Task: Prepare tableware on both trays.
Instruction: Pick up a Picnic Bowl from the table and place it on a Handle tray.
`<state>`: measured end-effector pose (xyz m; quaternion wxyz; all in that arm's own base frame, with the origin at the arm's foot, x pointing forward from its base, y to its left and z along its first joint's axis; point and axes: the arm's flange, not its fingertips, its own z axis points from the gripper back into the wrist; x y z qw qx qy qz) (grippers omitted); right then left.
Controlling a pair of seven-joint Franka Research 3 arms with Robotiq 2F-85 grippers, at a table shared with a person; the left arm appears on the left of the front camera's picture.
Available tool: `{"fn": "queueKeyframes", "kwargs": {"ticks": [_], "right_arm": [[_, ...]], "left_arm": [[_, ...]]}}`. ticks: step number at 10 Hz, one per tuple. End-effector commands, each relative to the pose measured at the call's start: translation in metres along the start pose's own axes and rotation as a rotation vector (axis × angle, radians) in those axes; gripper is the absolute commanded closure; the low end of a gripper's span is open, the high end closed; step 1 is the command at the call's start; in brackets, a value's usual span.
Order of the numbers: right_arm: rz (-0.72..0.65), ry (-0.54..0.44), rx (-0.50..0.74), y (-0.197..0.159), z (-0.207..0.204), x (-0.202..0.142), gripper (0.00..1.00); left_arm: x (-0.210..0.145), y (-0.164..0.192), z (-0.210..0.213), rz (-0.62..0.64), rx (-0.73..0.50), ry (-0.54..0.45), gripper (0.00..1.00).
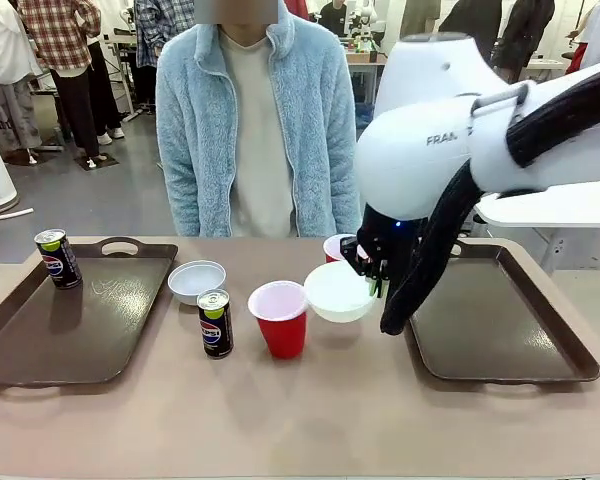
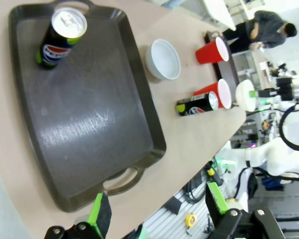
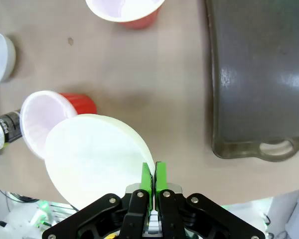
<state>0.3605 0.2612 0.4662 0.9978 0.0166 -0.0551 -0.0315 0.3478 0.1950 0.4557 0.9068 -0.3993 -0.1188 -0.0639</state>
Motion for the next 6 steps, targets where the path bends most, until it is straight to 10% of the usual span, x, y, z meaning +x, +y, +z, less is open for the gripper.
{"fn": "queueKeyframes", "kwargs": {"ticks": [1, 6], "right_arm": [[-0.009, 0.033, -0.011, -0.025, -0.009, 0.007, 1.0], [-0.11, 0.117, 0.003, -0.137, -0.006, 0.049, 1.0]], "left_arm": [[0.001, -0.001, 0.002, 0.005, -0.012, -0.01, 0.0], [0.001, -0.001, 0.002, 0.005, -0.012, -0.01, 0.0]]}}
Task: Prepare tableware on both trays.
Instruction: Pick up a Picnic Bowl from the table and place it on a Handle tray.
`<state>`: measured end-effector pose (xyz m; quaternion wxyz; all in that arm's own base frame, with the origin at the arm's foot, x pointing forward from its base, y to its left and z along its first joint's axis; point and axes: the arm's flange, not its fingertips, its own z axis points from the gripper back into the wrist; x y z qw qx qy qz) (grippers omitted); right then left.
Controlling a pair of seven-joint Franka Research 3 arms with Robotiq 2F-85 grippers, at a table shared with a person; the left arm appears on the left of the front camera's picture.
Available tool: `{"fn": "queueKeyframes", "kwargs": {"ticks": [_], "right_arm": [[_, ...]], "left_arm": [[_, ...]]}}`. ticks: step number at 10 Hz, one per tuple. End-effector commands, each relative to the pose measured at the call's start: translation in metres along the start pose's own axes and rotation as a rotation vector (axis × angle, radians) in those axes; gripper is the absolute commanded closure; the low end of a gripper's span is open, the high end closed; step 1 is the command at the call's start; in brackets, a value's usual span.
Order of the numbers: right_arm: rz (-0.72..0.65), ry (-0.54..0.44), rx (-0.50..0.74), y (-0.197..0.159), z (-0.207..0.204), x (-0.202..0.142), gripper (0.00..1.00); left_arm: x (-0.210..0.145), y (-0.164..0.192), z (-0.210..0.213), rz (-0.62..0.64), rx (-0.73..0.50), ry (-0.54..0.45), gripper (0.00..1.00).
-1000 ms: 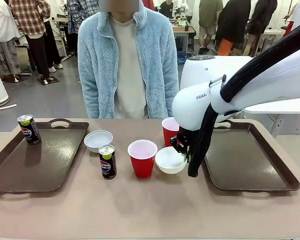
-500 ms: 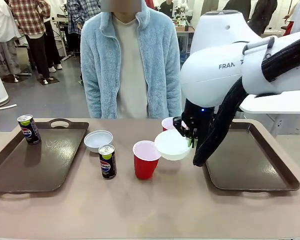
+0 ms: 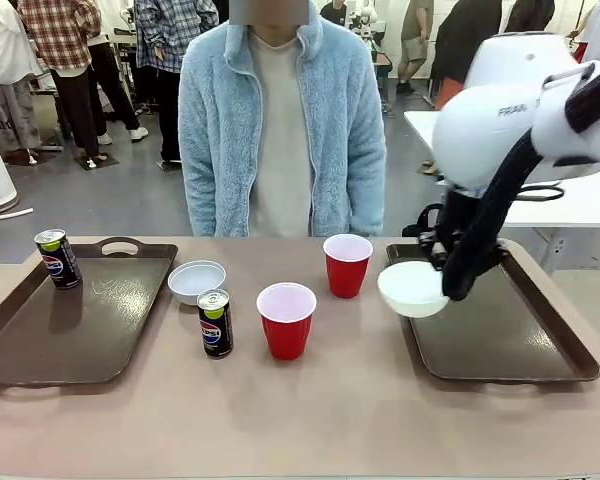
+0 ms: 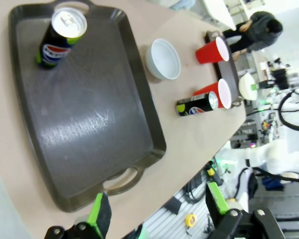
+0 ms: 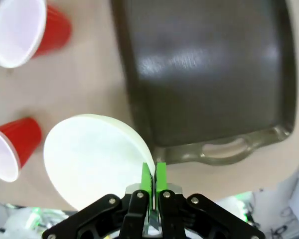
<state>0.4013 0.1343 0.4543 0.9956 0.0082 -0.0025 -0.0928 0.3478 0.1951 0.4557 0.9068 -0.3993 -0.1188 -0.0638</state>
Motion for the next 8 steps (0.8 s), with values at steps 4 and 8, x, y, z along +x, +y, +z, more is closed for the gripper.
{"fn": "queueKeyframes", "kwargs": {"ticks": [4, 8], "right_arm": [[0.04, 0.01, 0.146, -0.066, 0.017, 0.023, 1.0], [0.008, -0.011, 0.041, -0.065, 0.0, 0.045, 0.96]], "left_arm": [[0.001, -0.001, 0.002, 0.005, -0.012, -0.009, 0.0], [0.001, -0.001, 0.002, 0.005, -0.012, -0.009, 0.0]]}}
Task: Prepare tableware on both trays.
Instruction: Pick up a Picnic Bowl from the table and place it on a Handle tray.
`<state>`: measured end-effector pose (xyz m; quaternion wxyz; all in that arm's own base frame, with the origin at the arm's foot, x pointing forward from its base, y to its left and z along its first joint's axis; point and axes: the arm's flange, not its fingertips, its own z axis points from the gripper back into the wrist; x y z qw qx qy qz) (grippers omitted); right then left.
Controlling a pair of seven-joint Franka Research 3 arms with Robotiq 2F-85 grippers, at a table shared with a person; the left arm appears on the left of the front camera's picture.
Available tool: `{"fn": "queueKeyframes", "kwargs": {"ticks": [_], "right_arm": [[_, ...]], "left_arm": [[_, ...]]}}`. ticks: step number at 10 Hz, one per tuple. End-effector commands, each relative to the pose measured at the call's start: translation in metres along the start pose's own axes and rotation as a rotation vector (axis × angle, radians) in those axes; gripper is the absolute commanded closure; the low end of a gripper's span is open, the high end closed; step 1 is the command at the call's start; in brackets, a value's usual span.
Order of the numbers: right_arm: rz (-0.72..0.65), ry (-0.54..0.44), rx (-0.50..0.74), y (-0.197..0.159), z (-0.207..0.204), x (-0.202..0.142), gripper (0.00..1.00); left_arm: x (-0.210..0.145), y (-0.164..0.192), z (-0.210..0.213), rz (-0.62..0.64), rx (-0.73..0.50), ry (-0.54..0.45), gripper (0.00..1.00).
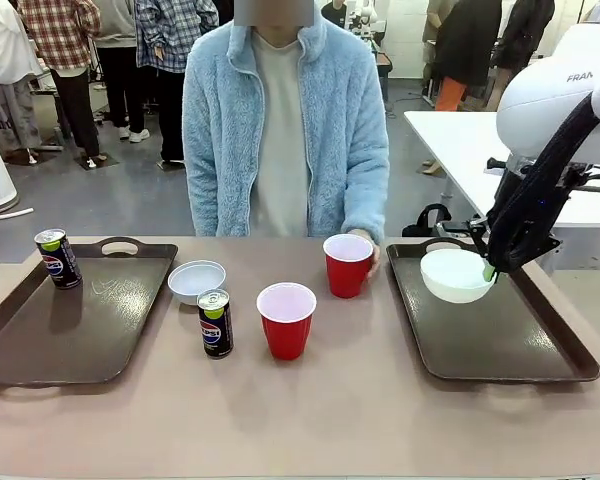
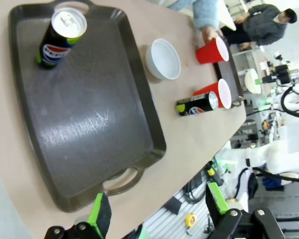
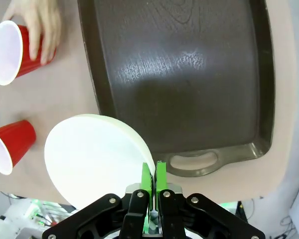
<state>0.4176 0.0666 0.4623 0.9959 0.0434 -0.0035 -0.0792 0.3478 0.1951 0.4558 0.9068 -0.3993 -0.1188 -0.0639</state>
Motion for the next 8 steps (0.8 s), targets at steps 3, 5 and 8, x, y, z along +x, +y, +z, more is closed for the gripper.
{"fn": "queueKeyframes", "kwargs": {"ticks": [3, 5, 8], "right_arm": [[-0.096, -0.032, -0.094, -0.02, -0.037, 0.05, 0.96], [-0.099, -0.018, -0.126, -0.021, -0.039, 0.046, 0.96], [0.233, -0.041, -0.214, -0.034, 0.02, -0.066, 0.96]], "left_arm": [[0.001, -0.001, 0.002, 0.005, -0.012, -0.009, 0.0], [0.001, -0.001, 0.002, 0.005, -0.012, -0.009, 0.0], [0.001, -0.001, 0.002, 0.005, -0.012, -0.009, 0.0]]}}
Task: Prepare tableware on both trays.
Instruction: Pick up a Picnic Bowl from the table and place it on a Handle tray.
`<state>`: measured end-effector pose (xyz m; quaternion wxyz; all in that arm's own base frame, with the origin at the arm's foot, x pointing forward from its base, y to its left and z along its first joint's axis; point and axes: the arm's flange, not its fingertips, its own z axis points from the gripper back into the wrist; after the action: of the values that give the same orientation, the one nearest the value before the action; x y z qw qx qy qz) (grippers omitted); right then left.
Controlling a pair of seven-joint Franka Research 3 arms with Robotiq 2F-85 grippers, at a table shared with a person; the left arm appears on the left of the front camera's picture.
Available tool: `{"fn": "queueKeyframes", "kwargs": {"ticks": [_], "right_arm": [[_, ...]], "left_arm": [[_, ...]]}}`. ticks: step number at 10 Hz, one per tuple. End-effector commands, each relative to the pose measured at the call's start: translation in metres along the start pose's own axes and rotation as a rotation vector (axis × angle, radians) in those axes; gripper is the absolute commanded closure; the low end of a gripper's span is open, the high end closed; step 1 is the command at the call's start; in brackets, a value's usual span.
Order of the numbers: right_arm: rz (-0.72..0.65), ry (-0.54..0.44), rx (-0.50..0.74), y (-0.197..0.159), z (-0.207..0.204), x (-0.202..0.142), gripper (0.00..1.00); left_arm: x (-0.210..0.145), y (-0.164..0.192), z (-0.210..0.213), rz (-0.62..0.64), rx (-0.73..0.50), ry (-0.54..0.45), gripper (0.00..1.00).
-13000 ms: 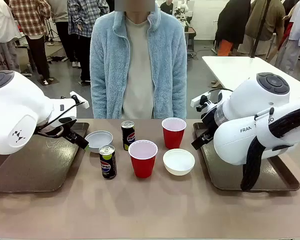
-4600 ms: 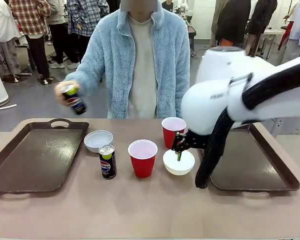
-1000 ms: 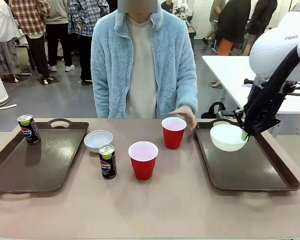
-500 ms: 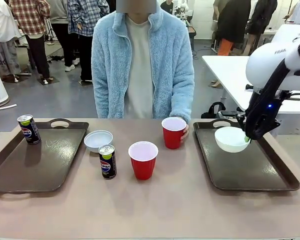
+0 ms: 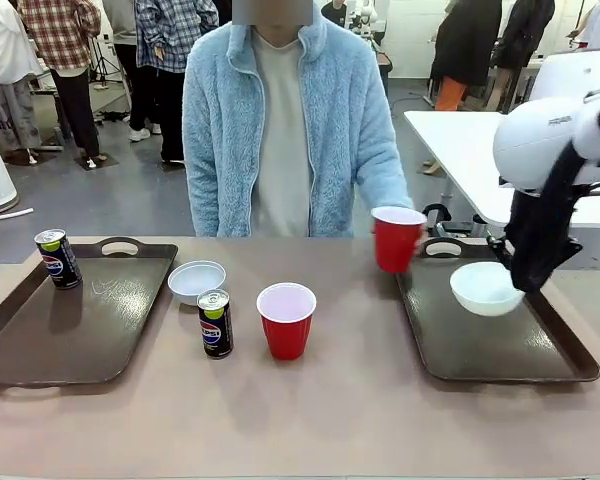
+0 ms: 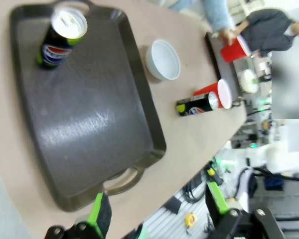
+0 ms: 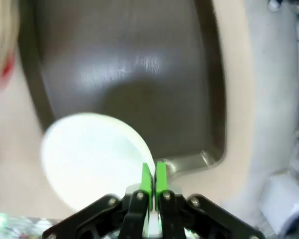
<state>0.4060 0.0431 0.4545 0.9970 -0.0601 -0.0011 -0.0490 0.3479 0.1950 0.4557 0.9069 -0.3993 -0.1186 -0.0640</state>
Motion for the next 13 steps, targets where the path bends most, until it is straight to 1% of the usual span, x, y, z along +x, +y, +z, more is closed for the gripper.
{"fn": "queueKeyframes", "kwargs": {"ticks": [1, 2, 4, 6, 8, 9, 10, 12, 13], "right_arm": [[0.263, -0.089, 0.016, -0.015, 0.032, -0.091, 0.96], [0.235, -0.067, 0.007, -0.018, 0.029, -0.091, 0.96], [0.208, -0.02, 0.03, -0.019, 0.022, -0.075, 0.96], [0.202, -0.014, 0.031, -0.017, 0.02, -0.069, 0.96], [0.172, -0.034, 0.033, -0.01, 0.016, -0.065, 0.96], [0.12, -0.065, 0.072, -0.006, 0.013, -0.056, 0.96], [0.106, -0.058, 0.082, 0.0, 0.004, -0.047, 0.96], [0.107, -0.017, 0.085, 0.015, -0.021, -0.02, 0.96], [0.112, -0.001, 0.106, 0.018, -0.031, -0.008, 0.96]], "left_arm": [[0.0, -0.001, 0.002, 0.005, -0.012, -0.01, 0.0], [0.0, -0.001, 0.002, 0.005, -0.012, -0.01, 0.0], [0.0, -0.001, 0.002, 0.005, -0.012, -0.01, 0.0], [0.0, -0.001, 0.002, 0.005, -0.012, -0.01, 0.0], [0.0, -0.001, 0.002, 0.005, -0.012, -0.01, 0.0], [0.0, -0.001, 0.002, 0.005, -0.012, -0.01, 0.0], [0.0, -0.001, 0.002, 0.005, -0.012, -0.01, 0.0], [0.0, -0.001, 0.002, 0.005, -0.012, -0.01, 0.0], [0.0, -0.001, 0.002, 0.005, -0.012, -0.01, 0.0]]}}
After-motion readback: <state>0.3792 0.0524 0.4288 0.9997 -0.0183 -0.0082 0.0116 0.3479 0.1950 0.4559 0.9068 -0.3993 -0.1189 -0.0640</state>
